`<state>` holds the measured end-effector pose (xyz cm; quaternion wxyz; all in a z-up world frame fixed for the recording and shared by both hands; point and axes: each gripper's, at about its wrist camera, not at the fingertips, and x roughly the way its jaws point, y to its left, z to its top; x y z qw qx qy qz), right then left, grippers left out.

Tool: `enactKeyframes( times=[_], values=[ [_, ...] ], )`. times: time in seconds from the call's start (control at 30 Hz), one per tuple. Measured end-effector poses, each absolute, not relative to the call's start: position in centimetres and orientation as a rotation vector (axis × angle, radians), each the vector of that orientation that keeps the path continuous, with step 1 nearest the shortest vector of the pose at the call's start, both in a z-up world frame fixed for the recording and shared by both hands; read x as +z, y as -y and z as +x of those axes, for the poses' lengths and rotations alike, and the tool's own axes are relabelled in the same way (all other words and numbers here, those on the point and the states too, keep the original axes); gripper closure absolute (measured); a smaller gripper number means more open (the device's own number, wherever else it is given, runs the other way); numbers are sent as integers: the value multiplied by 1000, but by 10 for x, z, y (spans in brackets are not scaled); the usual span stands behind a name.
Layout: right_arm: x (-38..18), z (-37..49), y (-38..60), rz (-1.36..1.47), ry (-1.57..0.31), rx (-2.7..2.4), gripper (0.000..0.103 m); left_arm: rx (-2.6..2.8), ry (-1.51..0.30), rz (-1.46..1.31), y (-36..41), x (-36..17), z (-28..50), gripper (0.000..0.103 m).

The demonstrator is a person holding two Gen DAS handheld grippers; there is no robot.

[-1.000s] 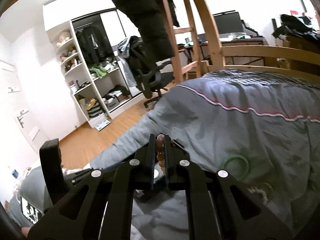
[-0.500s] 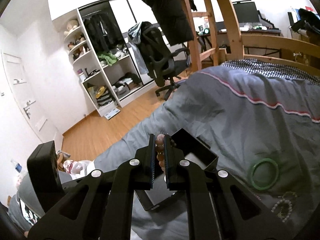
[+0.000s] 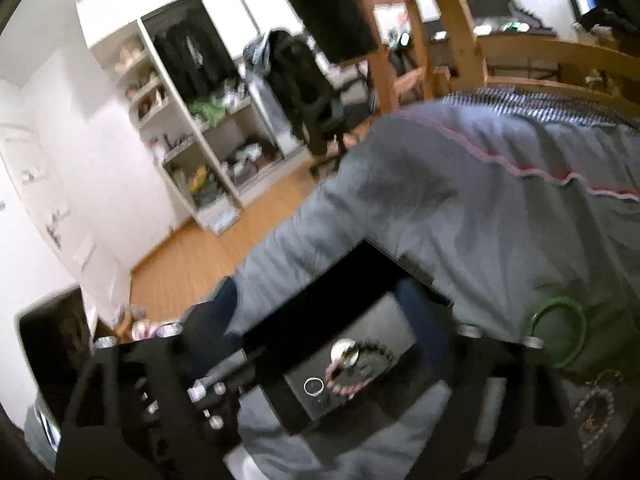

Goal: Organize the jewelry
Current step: 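Carry the ring into the black box with the left tool while the right tool drops its bracelet there, then grasp the pink beaded bracelet with the left tool while the right tool reaches the white bracelet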

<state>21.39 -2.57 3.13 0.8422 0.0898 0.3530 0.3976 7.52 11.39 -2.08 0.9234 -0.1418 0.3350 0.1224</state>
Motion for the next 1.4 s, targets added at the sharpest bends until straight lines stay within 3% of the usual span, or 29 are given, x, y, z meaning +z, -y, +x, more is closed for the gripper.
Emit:
enactKeyframes(
  times=[0.13, 0.23, 0.67, 0.93, 1.13, 1.17, 1.27, 1.4],
  values=[
    [53, 218, 58, 185, -688, 700, 6, 248, -639, -325, -115, -15, 69, 11],
    [63, 218, 89, 163, -679, 602, 4, 190, -595, -357, -113, -10, 66, 6],
    [57, 181, 196, -14, -690, 368, 4, -67, -578, -59, -16, -13, 64, 6],
    [-2, 181, 224, 59, -802, 357, 4, -168, -686, 14, 27, -46, 88, 6],
    [-48, 191, 217, 31, -863, 376, 4, -157, -806, 26, 44, -79, 131, 18],
    [-53, 193, 216, 26, -871, 384, 5, -168, -820, 38, 48, -84, 138, 19],
    [-65, 205, 211, 8, -905, 379, 25, -176, -847, 87, 62, -98, 153, 19],
    [-82, 221, 207, 21, -950, 373, 29, -188, -881, 80, 67, -112, 168, 23]
  ],
)
